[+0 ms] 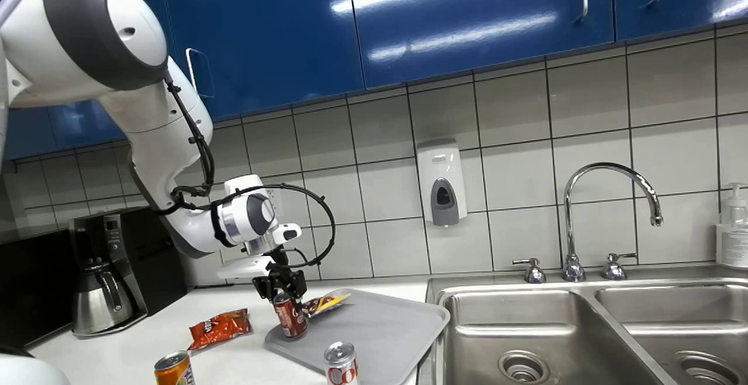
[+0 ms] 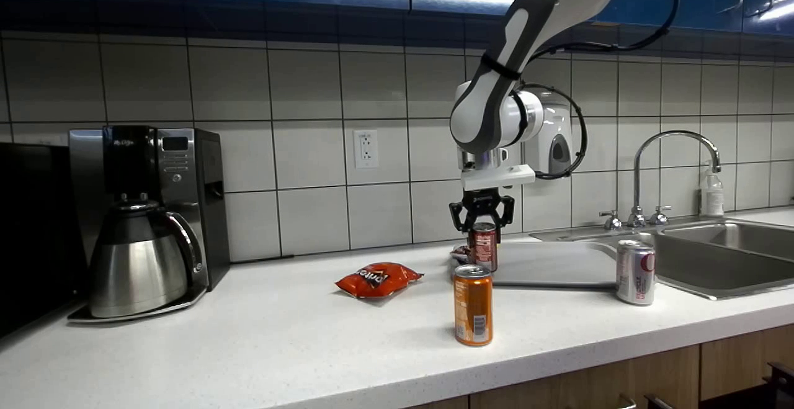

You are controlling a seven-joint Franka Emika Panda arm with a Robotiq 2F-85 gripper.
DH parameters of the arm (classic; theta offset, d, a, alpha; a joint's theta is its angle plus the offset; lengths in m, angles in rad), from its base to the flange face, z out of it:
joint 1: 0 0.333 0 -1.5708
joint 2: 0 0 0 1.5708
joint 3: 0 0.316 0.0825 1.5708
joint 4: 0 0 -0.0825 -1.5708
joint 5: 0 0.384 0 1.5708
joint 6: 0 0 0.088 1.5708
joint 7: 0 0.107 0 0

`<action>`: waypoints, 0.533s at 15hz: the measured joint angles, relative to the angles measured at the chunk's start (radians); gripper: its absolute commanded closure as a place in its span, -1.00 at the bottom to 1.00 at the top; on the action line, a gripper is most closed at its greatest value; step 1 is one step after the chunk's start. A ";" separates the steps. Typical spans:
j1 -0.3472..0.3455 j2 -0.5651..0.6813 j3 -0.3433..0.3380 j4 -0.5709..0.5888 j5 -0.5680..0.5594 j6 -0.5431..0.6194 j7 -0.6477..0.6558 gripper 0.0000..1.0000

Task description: Put the cans on the grey tray.

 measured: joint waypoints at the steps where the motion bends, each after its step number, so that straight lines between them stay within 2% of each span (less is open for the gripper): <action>1: 0.001 0.009 -0.001 0.007 0.000 0.000 0.002 -0.65; 3: 0.004 0.023 -0.003 0.018 0.000 0.000 0.007 -0.92; 4: 0.006 0.027 -0.006 0.023 0.000 0.000 0.010 -0.99; 8: 0.014 0.029 -0.014 0.040 0.000 0.000 0.022 -1.00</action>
